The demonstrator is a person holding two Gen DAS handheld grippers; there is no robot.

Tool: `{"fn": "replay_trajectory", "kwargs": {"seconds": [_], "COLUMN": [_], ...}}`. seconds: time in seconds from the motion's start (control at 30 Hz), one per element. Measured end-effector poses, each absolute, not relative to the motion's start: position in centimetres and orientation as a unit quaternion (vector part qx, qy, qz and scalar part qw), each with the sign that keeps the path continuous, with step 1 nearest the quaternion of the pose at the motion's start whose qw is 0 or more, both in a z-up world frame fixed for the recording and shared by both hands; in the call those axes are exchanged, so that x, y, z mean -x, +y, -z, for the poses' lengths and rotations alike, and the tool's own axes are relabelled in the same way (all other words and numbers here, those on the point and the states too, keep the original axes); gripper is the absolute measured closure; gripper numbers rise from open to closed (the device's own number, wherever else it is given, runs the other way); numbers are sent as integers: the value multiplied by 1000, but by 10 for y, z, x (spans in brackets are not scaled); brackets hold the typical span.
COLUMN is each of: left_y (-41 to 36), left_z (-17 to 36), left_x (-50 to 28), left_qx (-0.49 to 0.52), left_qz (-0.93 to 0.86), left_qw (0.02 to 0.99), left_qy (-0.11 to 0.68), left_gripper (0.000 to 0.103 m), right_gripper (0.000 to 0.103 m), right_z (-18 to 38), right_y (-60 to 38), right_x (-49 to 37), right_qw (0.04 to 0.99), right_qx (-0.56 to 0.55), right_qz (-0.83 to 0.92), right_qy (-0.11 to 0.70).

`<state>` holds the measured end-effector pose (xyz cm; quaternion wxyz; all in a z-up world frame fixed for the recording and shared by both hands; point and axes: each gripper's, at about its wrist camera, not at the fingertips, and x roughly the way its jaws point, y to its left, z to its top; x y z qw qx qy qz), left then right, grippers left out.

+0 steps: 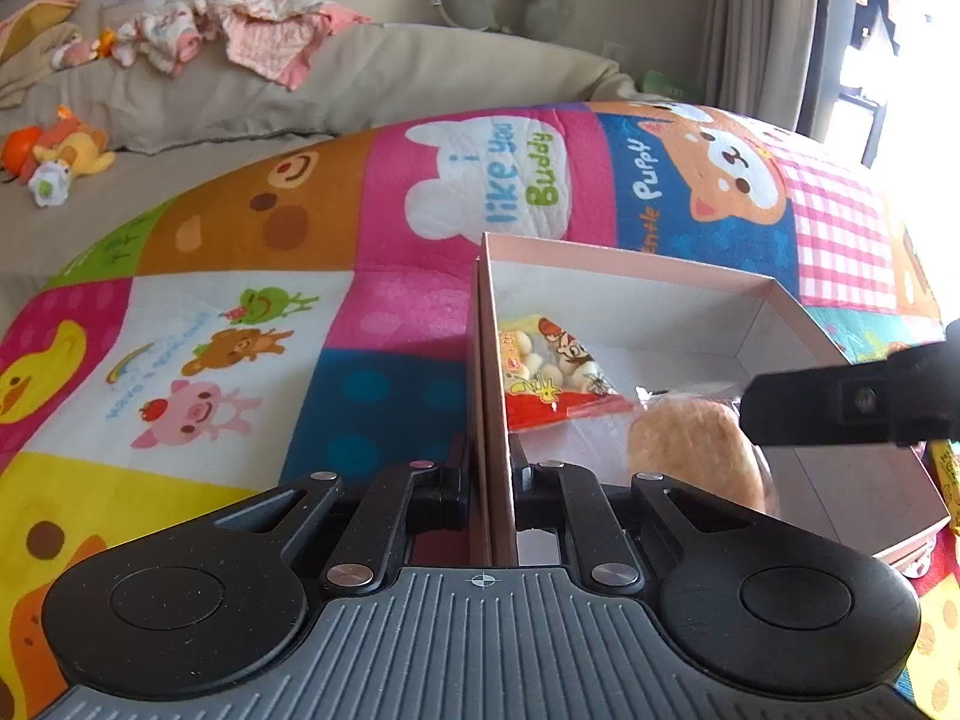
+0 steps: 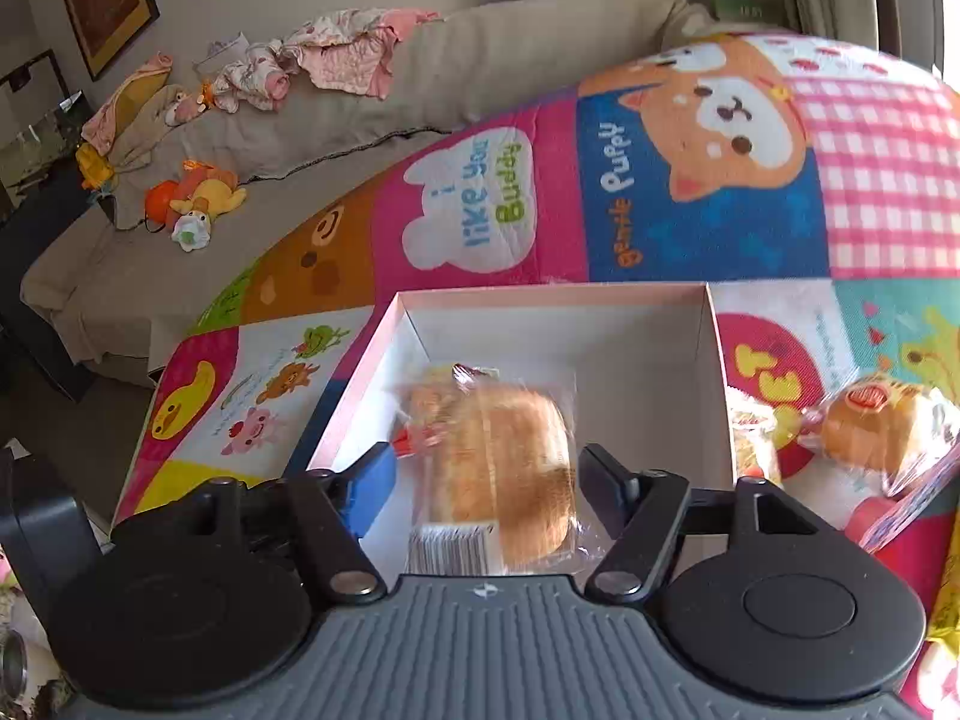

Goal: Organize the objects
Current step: 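Grasp the bread packet with the right tool and drop it into the box, then move the right tool to the brown swirl lollipop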

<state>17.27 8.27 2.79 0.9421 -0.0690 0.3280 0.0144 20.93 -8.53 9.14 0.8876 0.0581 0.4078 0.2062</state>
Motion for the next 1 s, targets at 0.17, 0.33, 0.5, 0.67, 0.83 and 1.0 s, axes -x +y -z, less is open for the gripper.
{"fn": "replay_trajectory", "kwargs": {"seconds": [0.17, 0.33, 0.5, 0.67, 0.83, 1.0], "left_y": [82, 82, 82, 82, 79, 79], "left_z": [-27, -27, -27, -25, -23, -22], "left_x": [-172, -172, -172, -172, -173, -173], "left_qx": [69, 69, 69, 67, 60, 61], "left_qz": [-14, -14, -14, -15, -19, -19], "left_qw": [942, 942, 942, 941, 939, 939], "left_qy": [329, 328, 329, 332, 337, 337], "left_gripper": [91, 91, 91, 91, 91, 91], "right_gripper": [26, 16, 4, 4, 3, 0], "right_z": [-88, -89, -67, -31, -22, -15], "right_y": [-103, -145, -205, -240, -254, -250], "right_x": [-182, -131, -94, -78, -74, -82], "right_qw": [898, 925, 935, 929, 928, 926], "right_qx": [-35, 2, -4, 27, -5, -20], "right_qz": [-197, -155, -72, 9, 11, 8], "right_qy": [391, 346, 348, 370, 372, 377]}}
